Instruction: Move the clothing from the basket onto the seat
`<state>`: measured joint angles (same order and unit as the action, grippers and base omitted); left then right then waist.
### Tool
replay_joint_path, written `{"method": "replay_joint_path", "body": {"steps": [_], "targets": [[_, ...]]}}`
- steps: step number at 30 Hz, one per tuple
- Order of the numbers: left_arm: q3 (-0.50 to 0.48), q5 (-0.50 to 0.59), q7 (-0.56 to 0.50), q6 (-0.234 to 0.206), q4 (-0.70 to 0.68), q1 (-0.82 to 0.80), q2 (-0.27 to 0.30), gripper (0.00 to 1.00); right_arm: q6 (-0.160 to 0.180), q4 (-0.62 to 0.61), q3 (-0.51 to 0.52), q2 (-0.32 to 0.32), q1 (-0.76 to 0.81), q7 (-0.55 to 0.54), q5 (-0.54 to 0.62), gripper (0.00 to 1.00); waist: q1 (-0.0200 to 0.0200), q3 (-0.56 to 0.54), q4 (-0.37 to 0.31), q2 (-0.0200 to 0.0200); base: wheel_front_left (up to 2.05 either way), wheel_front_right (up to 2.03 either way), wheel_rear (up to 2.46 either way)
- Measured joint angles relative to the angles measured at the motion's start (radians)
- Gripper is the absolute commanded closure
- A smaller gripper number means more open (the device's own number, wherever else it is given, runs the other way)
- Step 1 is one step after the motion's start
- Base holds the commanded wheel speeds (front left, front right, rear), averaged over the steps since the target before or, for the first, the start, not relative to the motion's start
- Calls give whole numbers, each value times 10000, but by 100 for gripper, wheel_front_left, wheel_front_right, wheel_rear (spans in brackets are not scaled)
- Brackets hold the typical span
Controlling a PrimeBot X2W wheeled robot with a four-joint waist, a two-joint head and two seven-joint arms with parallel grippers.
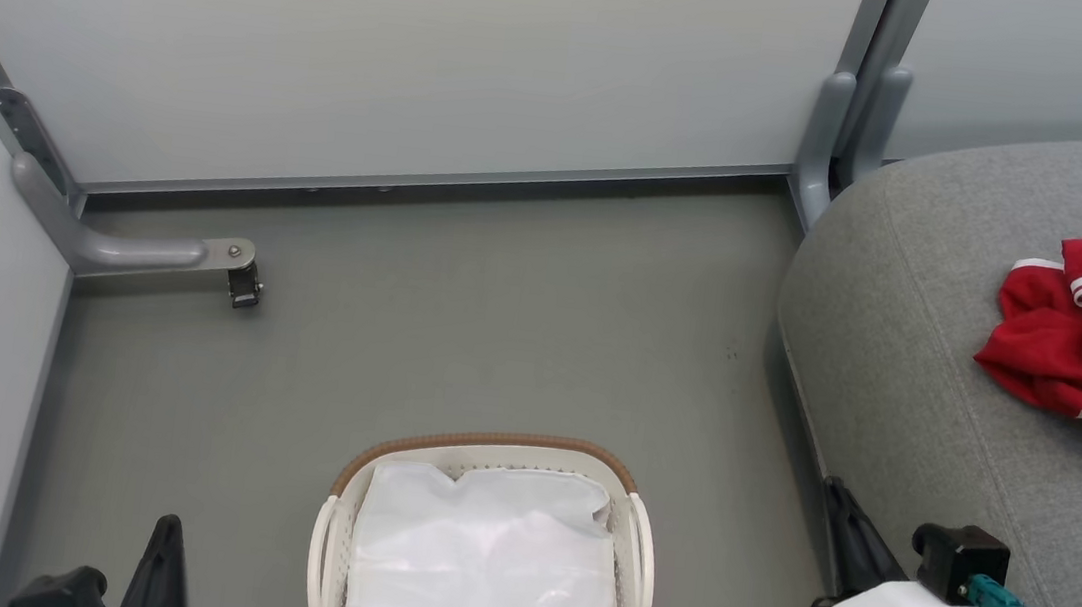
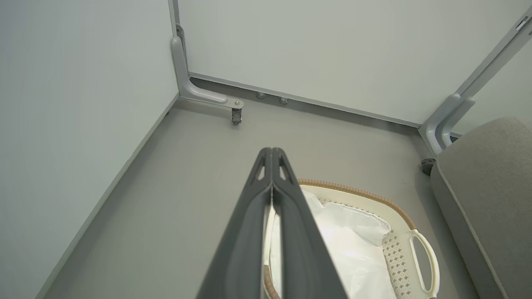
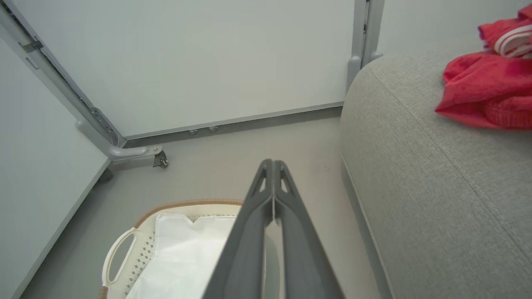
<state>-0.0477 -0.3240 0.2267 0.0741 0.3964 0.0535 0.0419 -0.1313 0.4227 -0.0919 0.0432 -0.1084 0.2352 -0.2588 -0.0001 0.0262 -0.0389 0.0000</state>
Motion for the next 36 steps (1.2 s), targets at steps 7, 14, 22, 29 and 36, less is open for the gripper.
{"method": "replay_joint_path", "body": {"steps": [7, 14, 22, 29, 36], "targets": [[-54, -1256, -295, 56, -132, -29, 0, 100, 0, -186, 203, 2, 0, -341, -1315, 100, 0, -13, 24, -1, 0, 0, 0], [-96, -2449, -600, 96, -314, -139, 2, 100, 0, -339, 397, 2, 0, -660, -2556, 100, 0, -26, 47, 0, 0, 0, 0], [-146, -3645, -895, 140, -424, -278, 4, 100, 0, -502, 569, 4, 0, -972, -3797, 100, 0, -41, 72, 0, 0, 0, 0], [-184, -4587, -1172, 196, -570, -438, 4, 100, 0, -633, 744, 6, 0, -1243, -4819, 100, 0, -55, 95, 0, 0, 0, 0], [-226, -5505, -1402, 226, -665, -541, 6, 100, 0, -757, 872, 6, 0, -1484, -5760, 100, 0, -68, 117, 0, 0, 0, 0]]}}
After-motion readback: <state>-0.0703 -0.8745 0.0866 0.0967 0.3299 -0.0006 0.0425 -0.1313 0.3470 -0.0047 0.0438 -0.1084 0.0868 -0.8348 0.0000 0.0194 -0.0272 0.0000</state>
